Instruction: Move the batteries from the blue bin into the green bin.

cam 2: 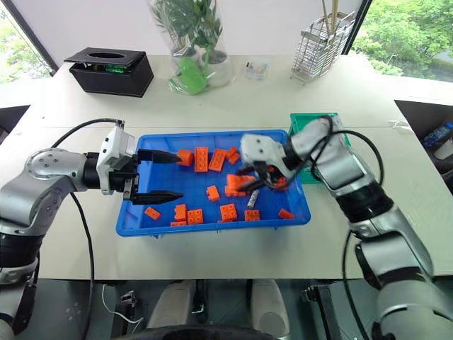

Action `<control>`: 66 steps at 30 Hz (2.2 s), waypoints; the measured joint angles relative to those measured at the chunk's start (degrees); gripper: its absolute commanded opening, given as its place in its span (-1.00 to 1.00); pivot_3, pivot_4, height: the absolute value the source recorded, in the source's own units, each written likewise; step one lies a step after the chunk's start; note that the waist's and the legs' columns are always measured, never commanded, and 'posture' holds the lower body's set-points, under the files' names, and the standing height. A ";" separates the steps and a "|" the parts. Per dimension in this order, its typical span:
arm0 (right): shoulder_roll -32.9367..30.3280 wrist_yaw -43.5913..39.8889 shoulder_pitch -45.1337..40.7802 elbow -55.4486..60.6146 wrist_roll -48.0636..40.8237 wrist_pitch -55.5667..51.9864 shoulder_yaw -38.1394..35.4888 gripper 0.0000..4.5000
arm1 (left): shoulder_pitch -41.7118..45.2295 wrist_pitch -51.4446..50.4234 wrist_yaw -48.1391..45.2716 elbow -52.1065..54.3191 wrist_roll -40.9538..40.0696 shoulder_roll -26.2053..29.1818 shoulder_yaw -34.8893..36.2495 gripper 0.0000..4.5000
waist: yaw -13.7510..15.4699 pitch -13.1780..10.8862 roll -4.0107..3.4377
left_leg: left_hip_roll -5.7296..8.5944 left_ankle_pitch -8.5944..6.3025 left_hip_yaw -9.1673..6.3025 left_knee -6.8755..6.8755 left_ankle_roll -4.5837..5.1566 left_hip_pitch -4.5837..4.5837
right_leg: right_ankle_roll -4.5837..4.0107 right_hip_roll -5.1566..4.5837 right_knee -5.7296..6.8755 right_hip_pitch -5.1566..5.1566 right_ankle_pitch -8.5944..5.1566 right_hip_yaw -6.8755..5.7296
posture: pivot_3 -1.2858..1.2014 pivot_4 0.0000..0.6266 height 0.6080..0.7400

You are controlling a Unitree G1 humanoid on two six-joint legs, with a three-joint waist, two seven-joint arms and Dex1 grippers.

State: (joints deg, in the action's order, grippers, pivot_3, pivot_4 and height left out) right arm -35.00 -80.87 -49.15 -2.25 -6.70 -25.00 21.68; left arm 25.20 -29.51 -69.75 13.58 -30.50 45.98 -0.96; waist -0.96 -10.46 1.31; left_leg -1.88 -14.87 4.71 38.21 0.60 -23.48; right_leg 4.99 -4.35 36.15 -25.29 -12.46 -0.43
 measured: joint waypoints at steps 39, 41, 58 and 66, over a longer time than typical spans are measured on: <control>-8.05 -2.64 2.38 -18.07 14.50 44.54 6.06 0.52 | 2.28 1.20 -0.66 -2.33 0.53 -0.96 -1.94 1.00 | 0.13 0.00 0.04 | 0.06 0.02 0.11 0.02 -0.04 0.00 | 0.00 -0.08 -0.09 0.10 -0.02 -0.01 | 0.03 -0.52 0.93; -7.77 -3.04 2.02 -19.45 14.52 47.09 6.06 0.52 | 2.12 1.19 -0.60 -2.07 0.50 -0.68 -1.74 1.00 | 0.14 0.00 0.04 | 0.06 0.03 0.11 0.03 -0.04 0.04 | -0.02 -0.08 -0.09 0.14 -0.03 -0.01 | 0.03 -0.52 0.93; -8.11 -6.51 3.31 -18.29 12.18 52.63 5.06 0.52 | 1.36 0.97 0.03 -1.49 0.04 0.21 -0.31 1.00 | 0.19 -0.01 0.03 | 0.06 0.03 0.11 0.04 -0.04 0.07 | -0.11 -0.12 -0.09 0.18 -0.08 -0.01 | 0.03 -0.52 0.93; -6.01 -7.40 1.62 -21.00 13.78 56.48 6.19 0.52 | 2.29 0.97 -0.03 -1.55 0.04 0.19 -0.34 1.00 | 0.00 0.00 0.03 | 0.05 0.03 0.12 0.04 -0.05 0.11 | -0.12 -0.10 -0.08 0.20 -0.08 -0.01 | 0.03 -0.52 0.93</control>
State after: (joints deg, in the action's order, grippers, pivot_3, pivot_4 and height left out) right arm -41.01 -88.27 -47.53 -23.25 7.07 31.48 27.87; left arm 27.49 -28.54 -69.78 12.03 -30.46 46.18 -1.30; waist -0.97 -10.47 1.35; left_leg -1.83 -14.84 4.83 38.25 0.55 -23.37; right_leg 4.87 -4.45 36.07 -25.08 -12.54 -0.44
